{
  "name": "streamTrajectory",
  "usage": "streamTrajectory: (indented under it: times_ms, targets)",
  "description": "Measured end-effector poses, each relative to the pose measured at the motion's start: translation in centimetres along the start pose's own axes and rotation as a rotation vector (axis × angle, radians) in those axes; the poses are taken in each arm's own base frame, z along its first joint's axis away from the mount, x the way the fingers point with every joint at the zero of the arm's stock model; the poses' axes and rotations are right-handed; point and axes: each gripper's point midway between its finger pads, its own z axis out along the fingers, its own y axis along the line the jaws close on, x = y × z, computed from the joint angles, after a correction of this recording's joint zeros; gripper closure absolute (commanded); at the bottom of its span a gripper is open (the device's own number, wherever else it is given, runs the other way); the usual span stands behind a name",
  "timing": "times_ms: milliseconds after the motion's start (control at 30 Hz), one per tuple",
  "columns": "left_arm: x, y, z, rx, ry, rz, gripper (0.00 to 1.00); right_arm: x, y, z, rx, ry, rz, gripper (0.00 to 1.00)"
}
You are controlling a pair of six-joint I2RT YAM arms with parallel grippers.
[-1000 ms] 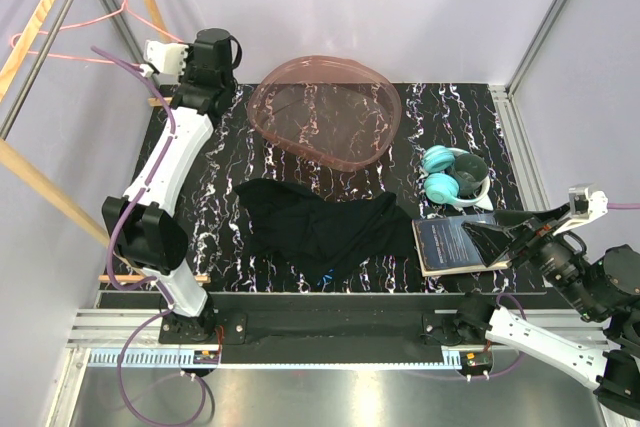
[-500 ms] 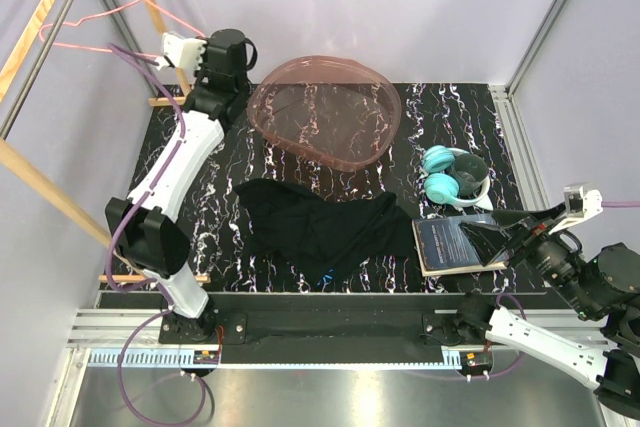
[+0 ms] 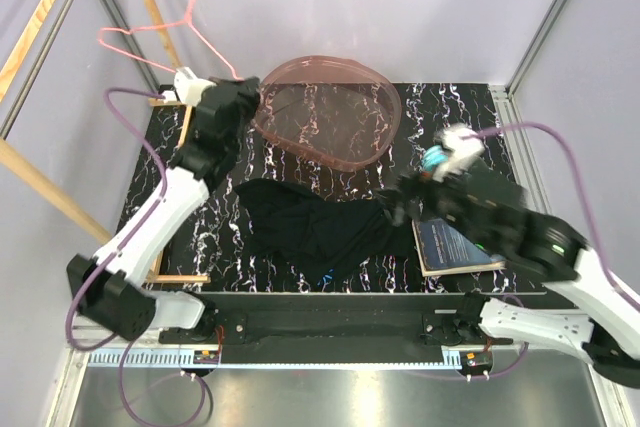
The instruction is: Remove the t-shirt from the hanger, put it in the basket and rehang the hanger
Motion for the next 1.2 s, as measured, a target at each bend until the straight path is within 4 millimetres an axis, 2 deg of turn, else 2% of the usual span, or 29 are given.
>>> streamTrajectory:
  times_ms: [133,200,300,433,500,600,667,900,1100,1200]
  targets:
    - [4.0,-0.4,-4.6,0.126,0.188,0.002,1.0,-0.4,3.3,5.6,-0.011,0.058,-0.046,0.0]
    - [5.7,-0.5,-6.8,0.189,0.271,0.011,1.0,-0.5,4.4,7.7,-0.015,0.084,-0.056,0.02]
    - [8.2,-0.2,-10.7,0.3,0.385,0.027,1.0,-1.7,5.2,9.6,-0.024,0.086,-0.036,0.07]
    - [11.0,0.7,-15.7,0.389,0.515,0.07,1.0,-5.3,5.2,10.8,-0.061,0.025,0.021,0.18]
    - [12.2,0.7,-17.5,0.429,0.568,0.086,1.0,-6.9,6.0,11.1,-0.11,-0.008,0.037,0.21]
    - [13.7,1.0,-19.2,0.463,0.622,0.109,1.0,-8.0,7.8,11.7,-0.184,-0.028,0.042,0.23]
    - [14.5,1.3,-20.0,0.472,0.648,0.128,1.0,-7.8,8.4,12.4,-0.209,-0.021,0.042,0.26]
    - [15.2,0.8,-21.7,0.512,0.685,0.14,1.0,-4.8,9.0,14.2,-0.251,0.035,0.055,0.42]
    - [15.4,0.1,-22.9,0.541,0.701,0.115,1.0,-3.1,8.8,15.3,-0.253,0.036,0.073,0.54]
    - [15.3,-0.2,-23.4,0.551,0.706,0.107,1.0,-2.4,8.7,15.8,-0.252,0.039,0.08,0.65]
